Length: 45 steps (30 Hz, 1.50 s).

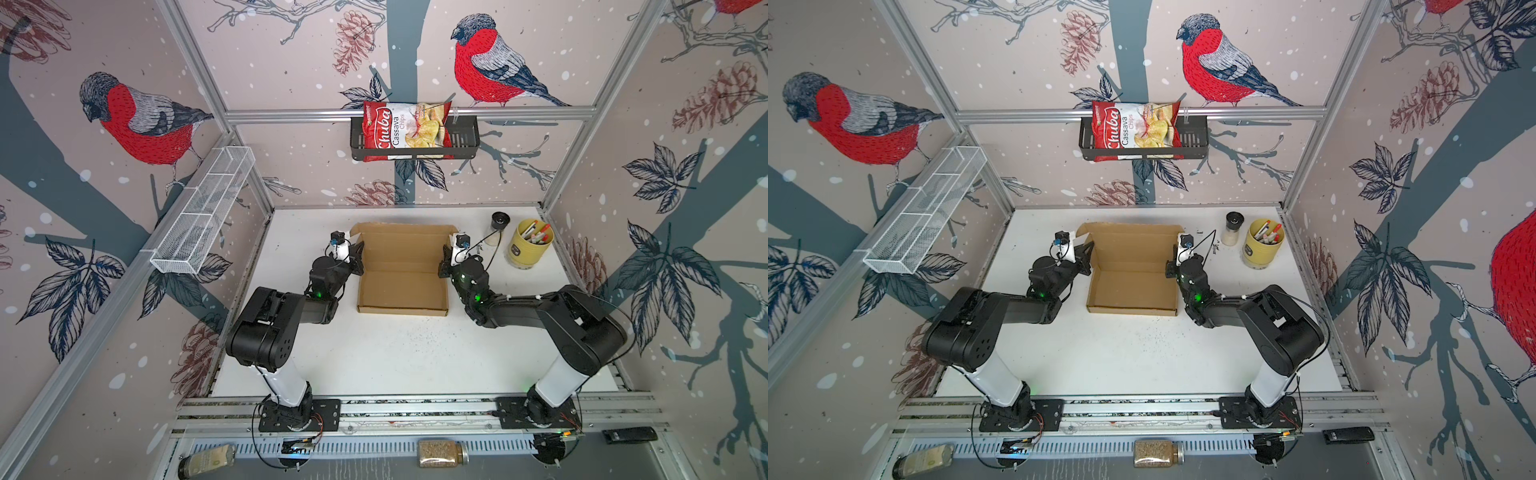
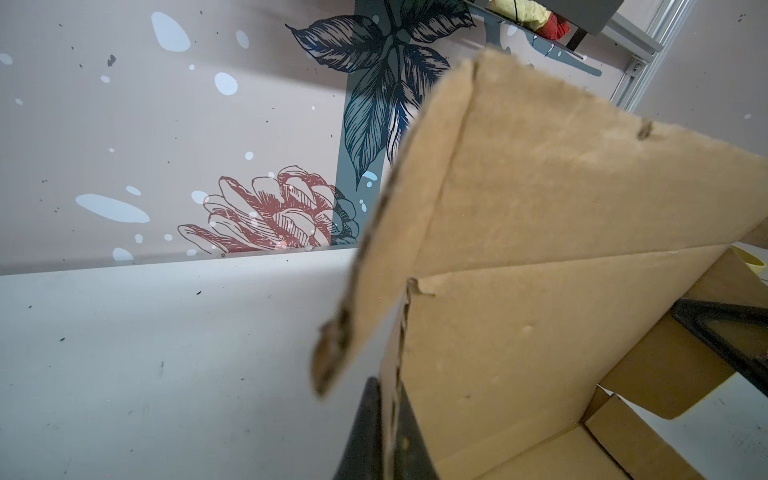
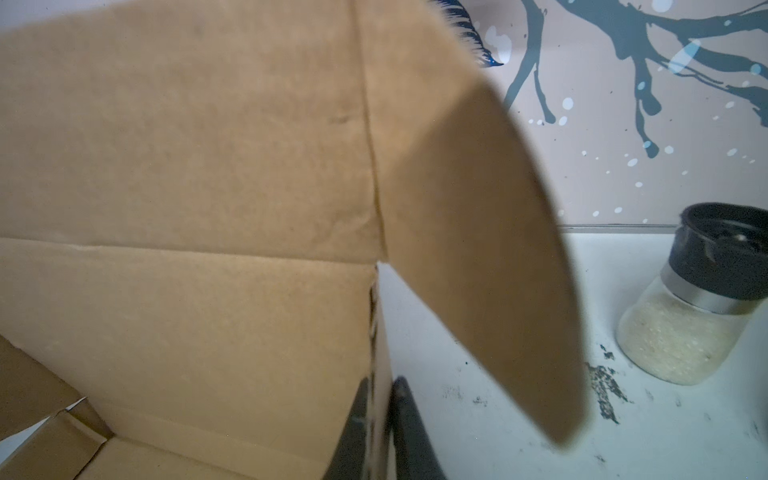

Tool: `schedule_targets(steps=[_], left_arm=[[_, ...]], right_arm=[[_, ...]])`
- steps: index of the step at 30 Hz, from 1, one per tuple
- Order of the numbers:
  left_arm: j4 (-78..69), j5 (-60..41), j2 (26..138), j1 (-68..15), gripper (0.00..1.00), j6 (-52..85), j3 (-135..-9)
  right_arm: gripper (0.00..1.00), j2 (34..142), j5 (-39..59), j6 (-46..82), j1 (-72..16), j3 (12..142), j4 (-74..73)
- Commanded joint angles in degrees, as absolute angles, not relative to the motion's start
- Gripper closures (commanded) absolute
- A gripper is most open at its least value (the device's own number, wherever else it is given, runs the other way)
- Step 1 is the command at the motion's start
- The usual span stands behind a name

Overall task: Fold the paper box
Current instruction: 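Pull the lid panel toward the robot with both grippers, lowering it, then press the lid down onto the tray with both grippers, closing the box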

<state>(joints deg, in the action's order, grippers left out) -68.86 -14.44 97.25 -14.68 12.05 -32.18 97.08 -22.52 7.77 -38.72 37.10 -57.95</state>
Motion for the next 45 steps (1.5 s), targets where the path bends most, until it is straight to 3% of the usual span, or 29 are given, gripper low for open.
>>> schedule_targets(steps=[1, 9, 37, 45], left_arm=[[-72.53, -19.64, 97.52, -16.07, 0.93, 12.83, -31.44], [-76.12, -18.52, 97.93, -16.52, 0.93, 14.54, -28.76], [-83.87, -16.09, 101.72, -21.04, 0.93, 14.09, -20.89], [-87.28, -16.34, 102.79, -21.09, 0.93, 13.31, -18.39]], right_arm=[[0.88, 97.19, -20.4, 7.52, -40.37, 36.04, -65.55], [0.88, 98.31, -22.37, 6.59, -42.17, 32.65, -73.86], [0.91, 98.74, -25.76, 5.97, -45.75, 27.16, -75.12], [0.85, 98.04, -26.13, 5.57, -45.87, 25.33, -74.41]])
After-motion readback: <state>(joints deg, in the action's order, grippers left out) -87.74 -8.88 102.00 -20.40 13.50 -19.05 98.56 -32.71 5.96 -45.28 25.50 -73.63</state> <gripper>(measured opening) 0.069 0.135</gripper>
